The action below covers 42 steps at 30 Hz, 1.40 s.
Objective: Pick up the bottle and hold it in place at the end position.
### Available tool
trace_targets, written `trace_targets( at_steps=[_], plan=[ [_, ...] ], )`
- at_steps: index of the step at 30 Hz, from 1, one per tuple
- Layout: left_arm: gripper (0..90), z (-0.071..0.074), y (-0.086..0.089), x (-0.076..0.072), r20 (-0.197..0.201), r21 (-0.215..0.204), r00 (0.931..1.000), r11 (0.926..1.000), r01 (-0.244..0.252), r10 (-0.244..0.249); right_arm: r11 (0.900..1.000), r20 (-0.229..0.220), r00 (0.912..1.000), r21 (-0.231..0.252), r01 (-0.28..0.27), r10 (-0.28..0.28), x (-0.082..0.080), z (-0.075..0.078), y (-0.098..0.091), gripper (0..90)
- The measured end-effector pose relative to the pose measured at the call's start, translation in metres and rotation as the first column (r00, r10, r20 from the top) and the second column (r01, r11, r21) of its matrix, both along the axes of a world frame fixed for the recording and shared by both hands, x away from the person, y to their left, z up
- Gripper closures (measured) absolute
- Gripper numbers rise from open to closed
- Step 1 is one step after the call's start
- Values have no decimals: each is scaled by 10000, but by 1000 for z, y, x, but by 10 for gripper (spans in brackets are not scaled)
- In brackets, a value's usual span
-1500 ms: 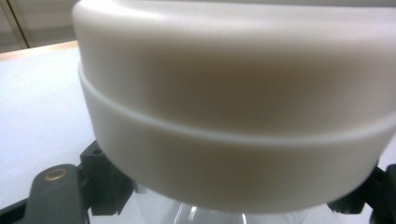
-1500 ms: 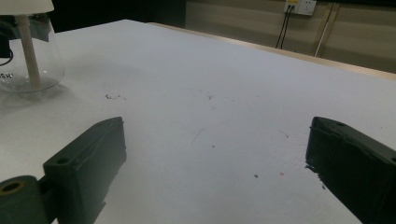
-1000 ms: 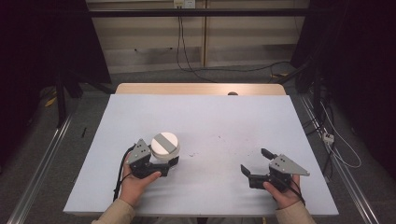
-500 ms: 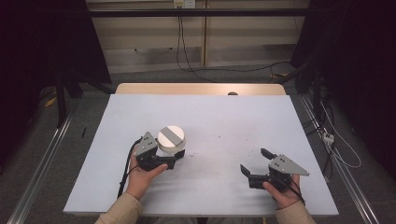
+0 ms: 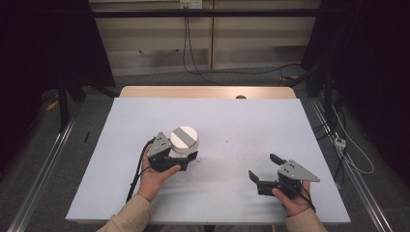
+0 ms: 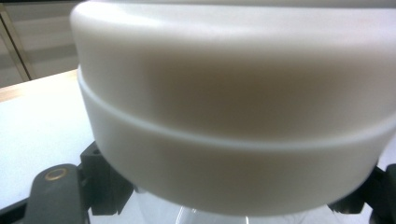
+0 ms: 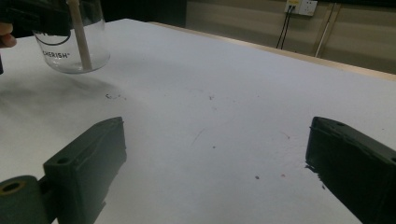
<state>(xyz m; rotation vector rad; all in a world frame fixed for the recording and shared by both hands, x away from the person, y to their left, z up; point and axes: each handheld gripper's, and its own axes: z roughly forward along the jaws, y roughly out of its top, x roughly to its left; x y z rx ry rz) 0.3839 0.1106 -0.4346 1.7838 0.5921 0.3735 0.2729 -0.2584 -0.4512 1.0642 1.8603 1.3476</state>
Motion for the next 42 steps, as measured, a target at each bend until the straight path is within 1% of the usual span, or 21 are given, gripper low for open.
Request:
trace_targets(
  at_steps=[2, 3, 7, 8, 9, 13, 15, 21, 22, 23, 30, 35, 37, 40, 41, 42],
  plan=[
    [185, 0, -2, 2, -7, -66, 10000, 10000, -38, 38, 10000, 4, 10000, 5, -4, 4, 0, 0, 0, 46],
    [185, 1, -2, 3, 15, 37, 10000, 10000, -1, 1, 10000, 4, 10000, 15, -9, 9, 0, 0, 0, 46],
    [185, 2, -5, 7, 63, -38, 10000, 10000, -52, 53, 10000, -6, 10000, 26, -6, 6, 0, 0, 0, 46],
    [185, 2, -5, 8, 123, 8, 9999, 10000, -93, 93, 10000, -4, 10000, 23, -4, 4, 0, 0, 0, 46],
    [185, 2, -6, 9, 101, -35, 9999, 10000, -77, 77, 10000, -7, 10000, 27, -10, 10, 0, 0, 0, 45],
    [185, 2, -11, 13, 146, 70, 9999, 9999, -87, 86, 10000, -7, 10000, 29, -14, 14, 0, 0, 0, 45],
    [185, 2, -12, 15, 109, 2, 9999, 9999, -100, 100, 10000, -7, 10000, 26, -14, 14, 0, 0, 0, 46],
    [185, 2, -18, 22, 118, 6, 9999, 9999, -115, 115, 10000, 2, 10000, 20, -17, 17, 0, 0, 0, 45],
    [185, 2, -20, 23, 94, -42, 9999, 9999, -93, 93, 10000, 8, 10000, 10, -19, 19, 0, 0, -1, 46],
    [185, 2, -21, 23, 111, 11, 9999, 10000, -80, 80, 10000, 7, 10000, 18, -24, 24, 0, 0, -1, 46],
    [185, 2, -26, 27, 103, -28, 9999, 10000, -9, 9, 10000, -13, 10000, 36, -15, 15, 0, 0, 0, 46],
    [185, 0, -29, 29, 10, -39, 10000, 10000, -18, 18, 10000, -17, 10000, 42, -41, 41, 0, 0, 0, 46],
    [185, 0, -29, 31, 29, 70, 10000, 10000, -21, 20, 10000, -9, 10000, 41, -47, 47, 0, 0, 0, 46],
    [185, 2, -31, 32, 81, 20, 10000, 10000, -37, 37, 10000, -12, 10000, 37, -41, 41, 0, 0, 0, 46],
    [185, 2, -33, 33, 45, -46, 10000, 10000, -17, 18, 10000, -12, 10000, 40, -47, 47, 0, 0, 0, 46],
    [185, 2, -33, 33, 93, -8, 10000, 10000, -32, 32, 10000, -7, 10000, 36, -43, 43, 0, 0, 0, 46]
  ],
)
